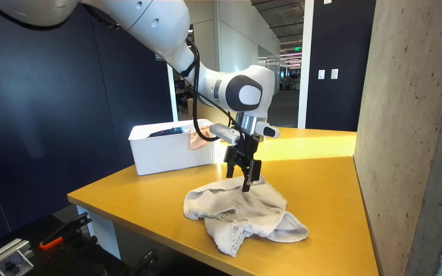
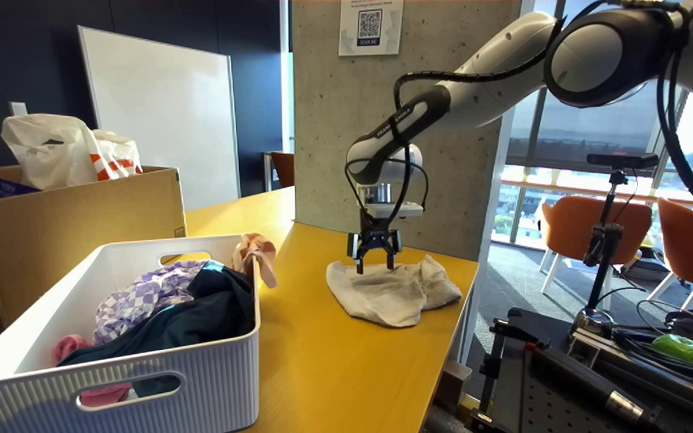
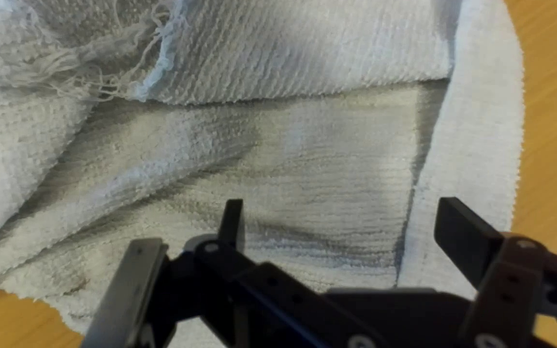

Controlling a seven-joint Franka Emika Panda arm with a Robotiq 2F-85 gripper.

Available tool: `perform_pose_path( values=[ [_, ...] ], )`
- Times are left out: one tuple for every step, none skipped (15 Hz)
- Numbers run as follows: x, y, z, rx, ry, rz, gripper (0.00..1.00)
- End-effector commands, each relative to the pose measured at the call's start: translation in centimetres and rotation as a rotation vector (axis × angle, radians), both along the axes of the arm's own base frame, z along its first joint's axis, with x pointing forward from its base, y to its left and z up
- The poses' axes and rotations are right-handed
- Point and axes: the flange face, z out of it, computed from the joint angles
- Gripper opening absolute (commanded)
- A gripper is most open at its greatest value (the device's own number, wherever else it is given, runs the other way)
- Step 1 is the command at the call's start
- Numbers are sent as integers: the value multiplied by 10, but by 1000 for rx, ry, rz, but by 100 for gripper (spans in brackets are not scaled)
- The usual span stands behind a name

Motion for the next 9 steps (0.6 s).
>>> perform_pose_path(
  values=[
    [-23, 16, -12, -51, -59, 49, 100],
    [-29, 21, -16, -64, -73, 58, 100],
    [-34, 25, -23, -76, -87, 66, 100],
    [-38, 27, -28, -85, -97, 71, 100],
    [-41, 30, -34, -91, -113, 78, 100],
    [-43, 33, -38, -95, -129, 84, 100],
    [-44, 38, -43, -93, -141, 94, 100],
    [-44, 40, -45, -101, -154, 103, 100],
    [-43, 41, -45, -102, -168, 107, 100]
  ],
)
